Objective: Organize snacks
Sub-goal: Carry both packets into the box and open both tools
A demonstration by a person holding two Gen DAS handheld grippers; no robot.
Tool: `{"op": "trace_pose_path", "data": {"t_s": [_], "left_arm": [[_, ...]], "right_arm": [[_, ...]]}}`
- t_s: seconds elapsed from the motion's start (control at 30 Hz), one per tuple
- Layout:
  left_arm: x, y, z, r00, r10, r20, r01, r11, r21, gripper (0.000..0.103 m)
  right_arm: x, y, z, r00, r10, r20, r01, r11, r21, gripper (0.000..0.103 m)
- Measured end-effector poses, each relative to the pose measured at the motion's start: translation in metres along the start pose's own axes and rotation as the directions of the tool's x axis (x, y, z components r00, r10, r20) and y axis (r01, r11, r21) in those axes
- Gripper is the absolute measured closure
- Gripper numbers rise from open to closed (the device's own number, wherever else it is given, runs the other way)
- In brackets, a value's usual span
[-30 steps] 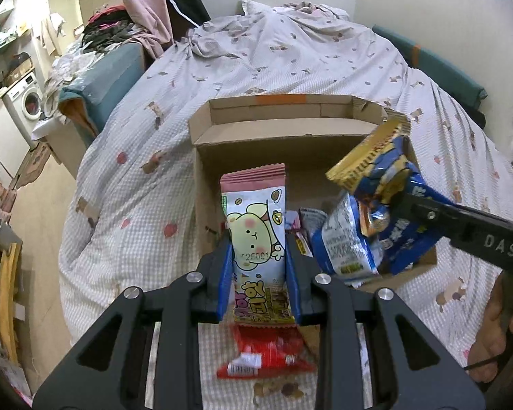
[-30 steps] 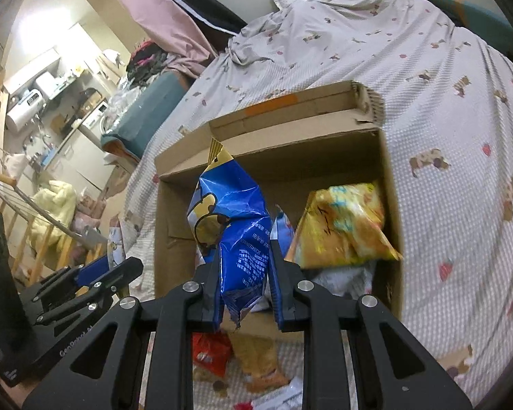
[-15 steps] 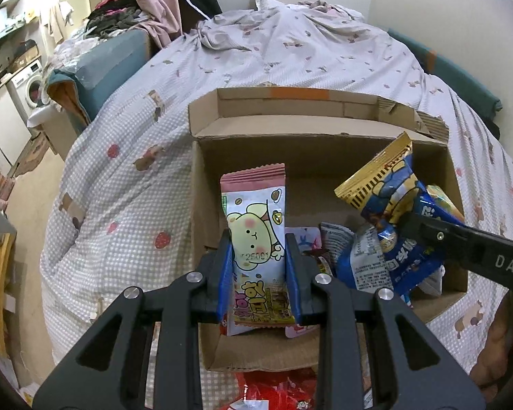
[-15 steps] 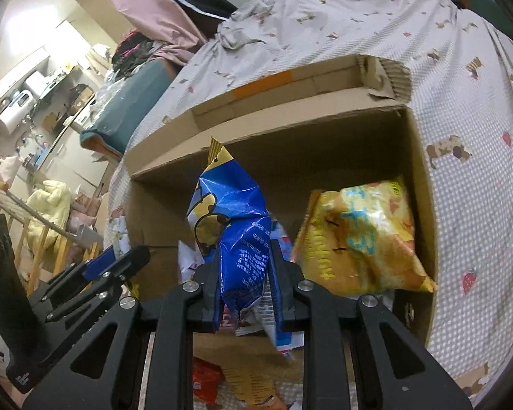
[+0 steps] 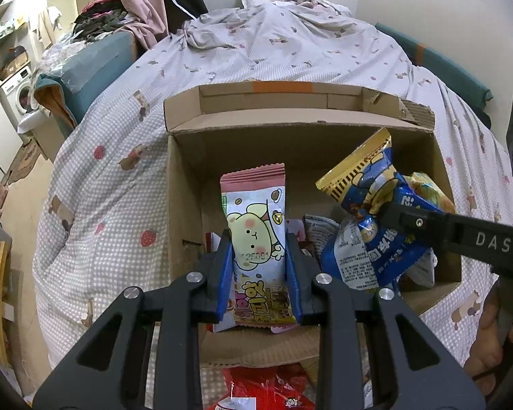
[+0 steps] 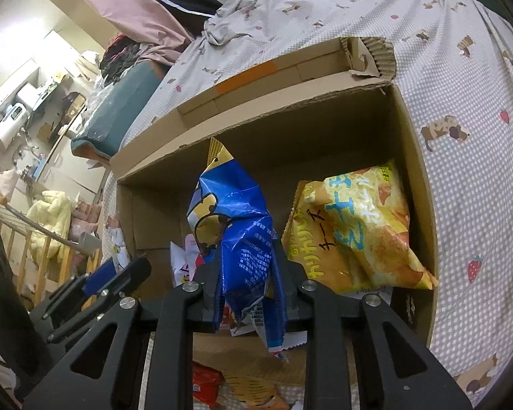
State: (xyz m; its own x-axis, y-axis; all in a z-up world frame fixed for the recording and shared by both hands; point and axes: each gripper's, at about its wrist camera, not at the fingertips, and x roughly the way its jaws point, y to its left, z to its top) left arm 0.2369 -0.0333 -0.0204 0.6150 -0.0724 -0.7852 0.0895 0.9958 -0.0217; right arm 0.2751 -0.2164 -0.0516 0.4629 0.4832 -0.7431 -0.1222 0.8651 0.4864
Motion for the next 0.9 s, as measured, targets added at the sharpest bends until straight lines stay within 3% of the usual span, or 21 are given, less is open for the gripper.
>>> {"op": "trace_pose_path", "data": {"t_s": [0.27,0.33,0.4,0.43,0.73,0.9], "left_arm": [[0.002,0.001,-0.002,1.0,0.0,-0.013,0.0,1.0,-0.007,0.079],[0.002,0.002,-0.003,1.0,0.001,-0.016,-0.001,1.0,-0.01,0.079],[0.002,0.004,-0.002,1.0,0.0,-0.019,0.0,1.0,-0.017,0.079],[0.002,0.005,-0.002,1.0,-0.002,-0.021,0.002,1.0,-0.023,0.079],[0.0,0.006,-0.003,1.0,-0.01,-0.022,0.009,0.999,-0.041,0.069],[-0.006,0.01,-0.002,1.0,-0.024,0.0,0.024,0.998,-0.062,0.038]], "right_arm": [[-0.001,0.005,0.0,0.999,0.033,-0.005,-0.033,0.999,-0.007,0.074],[-0.002,0.006,0.001,0.999,0.043,0.001,-0.043,0.999,-0.008,0.065],[-0.005,0.005,0.001,0.998,0.062,0.02,-0.062,0.998,-0.001,0.033],[-0.009,0.004,0.002,0.997,0.068,0.04,-0.068,0.998,0.006,0.028],[-0.017,-0.001,0.005,0.996,0.052,0.07,-0.054,0.998,0.017,0.026],[-0.019,-0.006,0.006,0.996,0.052,0.073,-0.055,0.998,0.036,0.026]]}}
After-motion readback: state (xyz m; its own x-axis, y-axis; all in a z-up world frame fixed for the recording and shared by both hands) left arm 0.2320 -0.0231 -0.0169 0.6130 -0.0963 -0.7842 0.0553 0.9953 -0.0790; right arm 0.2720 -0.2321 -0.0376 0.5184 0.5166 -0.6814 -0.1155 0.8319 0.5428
